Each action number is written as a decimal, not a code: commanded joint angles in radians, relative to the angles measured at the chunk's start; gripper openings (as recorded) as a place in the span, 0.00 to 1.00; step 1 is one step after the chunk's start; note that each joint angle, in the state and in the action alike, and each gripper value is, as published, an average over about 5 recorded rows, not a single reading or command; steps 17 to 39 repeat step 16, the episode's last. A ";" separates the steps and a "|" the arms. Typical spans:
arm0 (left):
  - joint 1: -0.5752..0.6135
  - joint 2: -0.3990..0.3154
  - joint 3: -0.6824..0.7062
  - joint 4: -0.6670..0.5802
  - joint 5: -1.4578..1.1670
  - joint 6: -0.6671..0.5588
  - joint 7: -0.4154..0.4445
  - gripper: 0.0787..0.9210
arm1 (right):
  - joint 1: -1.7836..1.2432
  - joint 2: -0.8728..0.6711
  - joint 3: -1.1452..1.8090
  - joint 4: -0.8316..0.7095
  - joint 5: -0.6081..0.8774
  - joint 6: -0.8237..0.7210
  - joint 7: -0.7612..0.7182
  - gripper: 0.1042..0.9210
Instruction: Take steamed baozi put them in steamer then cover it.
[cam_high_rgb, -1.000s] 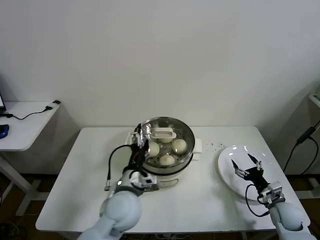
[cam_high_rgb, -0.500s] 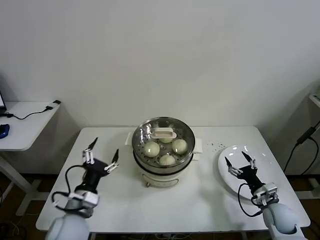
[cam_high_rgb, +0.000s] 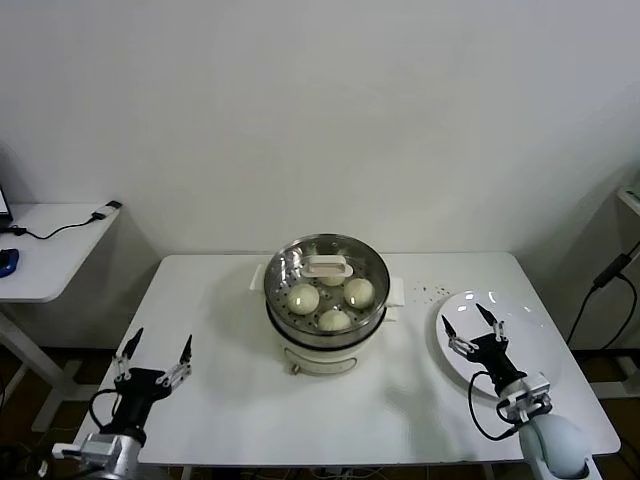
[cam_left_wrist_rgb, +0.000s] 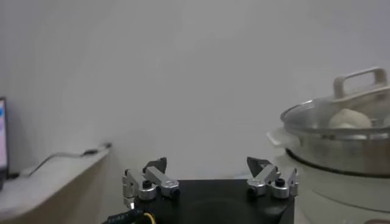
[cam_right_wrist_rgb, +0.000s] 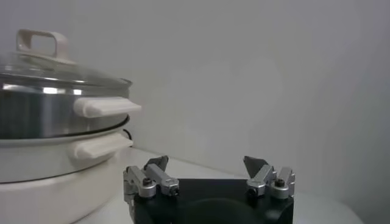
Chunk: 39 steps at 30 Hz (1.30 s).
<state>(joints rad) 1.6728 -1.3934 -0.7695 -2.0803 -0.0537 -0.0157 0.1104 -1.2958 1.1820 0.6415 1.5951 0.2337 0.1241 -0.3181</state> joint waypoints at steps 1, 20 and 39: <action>0.062 -0.042 -0.076 0.016 -0.127 -0.037 0.048 0.88 | -0.024 0.013 0.008 0.027 0.013 0.011 0.003 0.88; 0.062 -0.048 -0.077 -0.003 -0.105 -0.038 0.052 0.88 | -0.024 0.009 0.007 0.028 0.033 0.010 0.006 0.88; 0.062 -0.048 -0.077 -0.003 -0.105 -0.038 0.052 0.88 | -0.024 0.009 0.007 0.028 0.033 0.010 0.006 0.88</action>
